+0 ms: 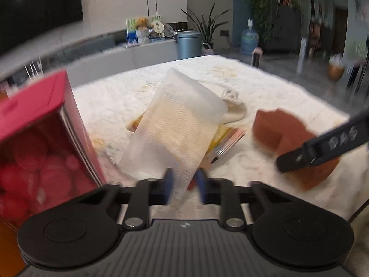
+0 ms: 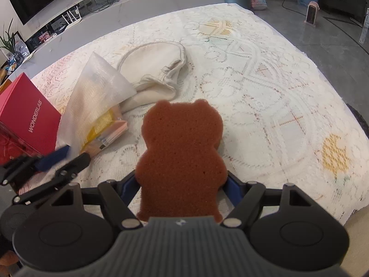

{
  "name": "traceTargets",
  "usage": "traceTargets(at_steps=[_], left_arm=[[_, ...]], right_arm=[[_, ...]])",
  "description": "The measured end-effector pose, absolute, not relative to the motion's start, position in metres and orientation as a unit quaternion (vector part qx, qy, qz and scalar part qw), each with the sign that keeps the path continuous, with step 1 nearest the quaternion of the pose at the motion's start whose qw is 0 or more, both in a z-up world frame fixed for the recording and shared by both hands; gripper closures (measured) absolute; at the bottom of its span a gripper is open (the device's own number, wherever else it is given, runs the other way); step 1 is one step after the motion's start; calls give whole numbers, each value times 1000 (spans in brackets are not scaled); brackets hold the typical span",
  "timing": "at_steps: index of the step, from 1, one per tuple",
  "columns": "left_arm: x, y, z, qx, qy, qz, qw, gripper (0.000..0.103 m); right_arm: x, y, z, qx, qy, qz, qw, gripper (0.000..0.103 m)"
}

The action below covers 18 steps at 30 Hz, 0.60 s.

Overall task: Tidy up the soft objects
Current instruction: 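Hold the sponge in the right tool while the left tool reaches the white mesh bag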

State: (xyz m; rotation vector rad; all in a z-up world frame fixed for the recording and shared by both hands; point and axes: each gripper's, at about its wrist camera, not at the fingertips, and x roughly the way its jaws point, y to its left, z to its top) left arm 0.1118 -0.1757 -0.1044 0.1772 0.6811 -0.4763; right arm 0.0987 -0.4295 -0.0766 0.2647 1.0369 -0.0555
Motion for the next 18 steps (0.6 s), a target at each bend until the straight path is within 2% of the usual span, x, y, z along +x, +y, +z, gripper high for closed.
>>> traceTargets(at_steps=[1, 3, 7, 12, 17, 18], left_arm=[[113, -173, -103, 76, 335, -234, 910, 95], [114, -167, -101, 61, 353, -233, 904, 103], [107, -145, -93, 23, 389, -209, 897, 103], [102, -129, -80, 25, 408, -196, 891, 103], [97, -142, -80, 116, 419, -212, 875, 100], [98, -144, -81, 134, 419, -209, 873, 97]], right_arm=[[99, -429, -77, 126, 494, -26, 860, 28], [98, -429, -76, 126, 493, -24, 860, 28], [98, -431, -77, 130, 493, -21, 860, 28], [97, -432, -76, 138, 492, -19, 860, 28], [97, -433, -76, 142, 492, -18, 859, 28], [97, -432, -76, 141, 493, -19, 859, 28]])
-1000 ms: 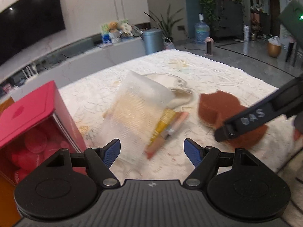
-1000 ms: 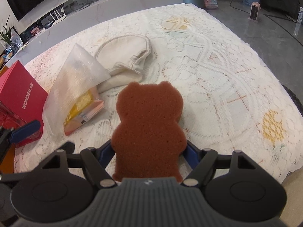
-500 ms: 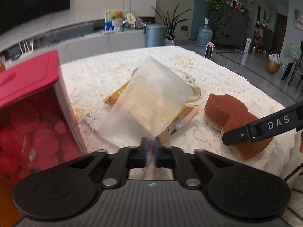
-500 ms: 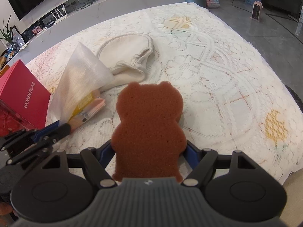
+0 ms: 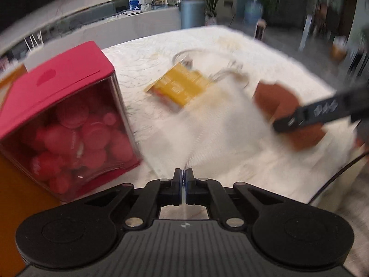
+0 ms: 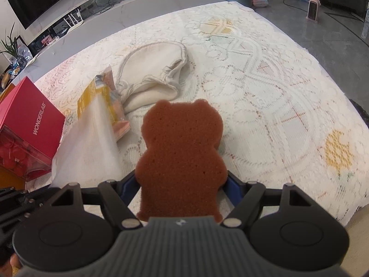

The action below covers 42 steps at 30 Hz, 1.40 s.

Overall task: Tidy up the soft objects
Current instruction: 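Hold the sponge in the right tool while the left tool reaches the white mesh bag, then close the left tool on the white mesh bag and lift it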

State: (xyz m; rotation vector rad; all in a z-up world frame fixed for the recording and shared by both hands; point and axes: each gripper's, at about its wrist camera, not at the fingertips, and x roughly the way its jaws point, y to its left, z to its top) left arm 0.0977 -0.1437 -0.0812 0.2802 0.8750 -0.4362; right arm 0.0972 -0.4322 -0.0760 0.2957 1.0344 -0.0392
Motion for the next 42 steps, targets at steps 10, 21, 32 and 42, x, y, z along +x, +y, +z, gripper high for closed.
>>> traceTargets(at_steps=[10, 21, 32, 42], left_arm=[[84, -194, -101, 292, 307, -221, 879, 36], [93, -181, -94, 218, 310, -202, 903, 101], [65, -154, -15, 70, 219, -242, 943, 103], [63, -133, 33, 14, 197, -236, 951, 103]], right_arm=[[100, -429, -77, 128, 493, -14, 861, 27], [100, -430, -77, 132, 491, -13, 861, 27], [94, -444, -75, 186, 475, -2, 860, 28], [87, -443, -64, 195, 448, 12, 872, 28]])
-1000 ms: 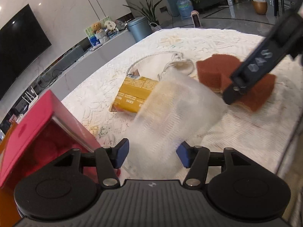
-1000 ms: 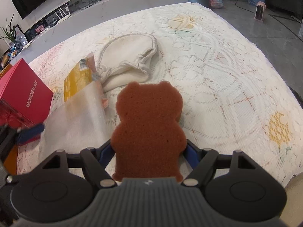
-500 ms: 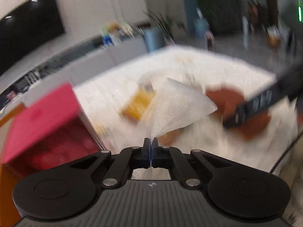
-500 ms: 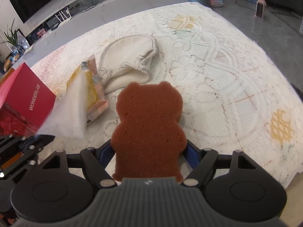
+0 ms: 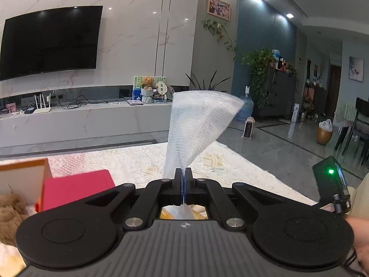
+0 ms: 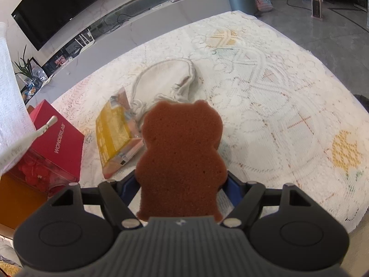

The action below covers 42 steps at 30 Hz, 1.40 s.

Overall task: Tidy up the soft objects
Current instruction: 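Close the left tool on the white mesh bag and lift it, then carry the mesh bag with the left tool and sponge with the right tool to the box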

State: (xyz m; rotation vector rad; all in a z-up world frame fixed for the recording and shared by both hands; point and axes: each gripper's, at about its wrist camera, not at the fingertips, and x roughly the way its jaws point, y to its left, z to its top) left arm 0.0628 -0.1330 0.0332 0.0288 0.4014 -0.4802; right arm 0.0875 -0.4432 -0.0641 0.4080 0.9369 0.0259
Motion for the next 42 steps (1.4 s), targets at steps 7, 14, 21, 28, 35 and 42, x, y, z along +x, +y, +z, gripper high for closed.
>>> traceTargets(at_steps=[7, 14, 21, 28, 35, 42], left_arm=[[70, -84, 66, -35, 221, -229, 947, 103], [60, -36, 96, -73, 162, -206, 962, 103], [51, 1, 106, -105, 124, -172, 972, 103], [63, 32, 93, -118, 158, -140, 970, 103], [79, 75, 70, -167, 193, -112, 960, 103], [98, 114, 33, -228, 270, -173, 919, 103]], right_arm=[[84, -438, -38, 157, 407, 23, 900, 28], [77, -418, 5, 125, 352, 20, 927, 28], [70, -368, 66, 73, 302, 73, 948, 28], [69, -300, 114, 25, 268, 138, 953, 28], [87, -216, 127, -7, 265, 207, 942, 28], [112, -148, 108, -28, 301, 253, 919, 29]])
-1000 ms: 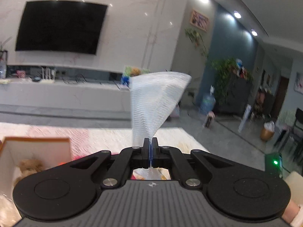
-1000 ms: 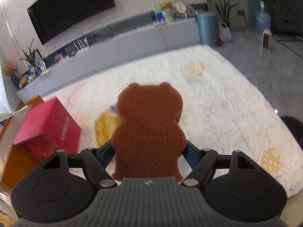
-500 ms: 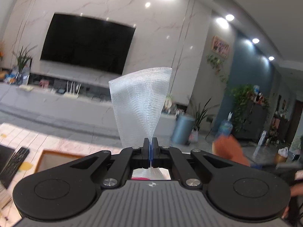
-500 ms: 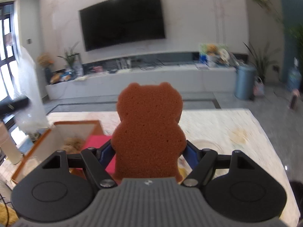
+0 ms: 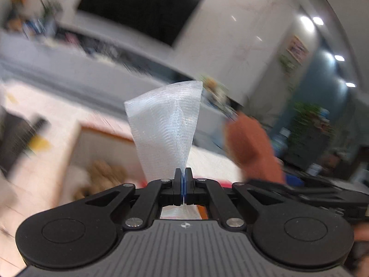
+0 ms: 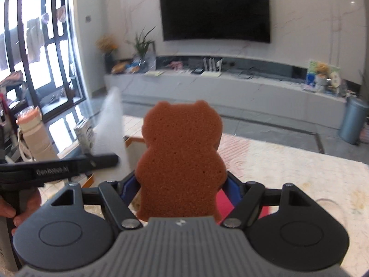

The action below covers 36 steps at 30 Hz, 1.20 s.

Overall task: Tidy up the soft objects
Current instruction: 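Carry the mesh bag with the left tool and sponge with the right tool to the box, then open the left tool to drop the mesh bag into the box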

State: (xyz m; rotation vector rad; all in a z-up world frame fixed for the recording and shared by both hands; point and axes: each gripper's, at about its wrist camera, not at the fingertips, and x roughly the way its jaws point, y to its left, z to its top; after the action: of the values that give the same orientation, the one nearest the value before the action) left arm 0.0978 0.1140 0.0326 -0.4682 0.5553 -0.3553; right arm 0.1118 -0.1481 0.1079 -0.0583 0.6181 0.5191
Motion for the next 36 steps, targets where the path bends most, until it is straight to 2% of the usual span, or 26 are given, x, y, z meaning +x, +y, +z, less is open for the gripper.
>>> traceTargets(at_steps=[4, 18, 20, 21, 22, 23, 24, 25, 27, 28, 30, 33, 36], left_arm=[[111, 110, 10, -247, 322, -202, 891, 103], [128, 81, -19, -208, 399, -199, 871, 102], [129, 80, -21, -200, 406, -188, 872, 100], [129, 79, -22, -197, 410, -187, 870, 94], [130, 79, -24, -195, 417, -191, 867, 78], [132, 78, -25, -197, 422, -190, 864, 67], [131, 78, -25, -199, 423, -179, 866, 46], [128, 79, -24, -199, 417, -159, 873, 35], [118, 81, -15, -189, 389, -116, 894, 30], [113, 83, -10, -184, 373, -100, 904, 22], [107, 92, -2, -195, 357, -83, 910, 17], [100, 109, 7, -232, 348, -79, 905, 17], [95, 117, 14, -222, 343, -62, 911, 15]], right_arm=[[119, -138, 99, -35, 310, 243, 918, 29], [123, -142, 99, -38, 317, 222, 921, 29], [122, -144, 98, -39, 319, 221, 921, 29], [121, -144, 98, -40, 319, 221, 921, 29], [120, -144, 97, -41, 319, 221, 921, 29], [120, -144, 97, -42, 320, 221, 920, 29], [120, -144, 96, -43, 322, 221, 920, 29], [121, -144, 96, -44, 324, 220, 919, 29], [121, -143, 94, -50, 326, 215, 919, 29], [121, -143, 94, -54, 326, 214, 919, 29], [120, -142, 93, -58, 327, 213, 919, 29], [119, -140, 90, -57, 331, 214, 917, 29], [118, -139, 87, -55, 337, 218, 914, 29]])
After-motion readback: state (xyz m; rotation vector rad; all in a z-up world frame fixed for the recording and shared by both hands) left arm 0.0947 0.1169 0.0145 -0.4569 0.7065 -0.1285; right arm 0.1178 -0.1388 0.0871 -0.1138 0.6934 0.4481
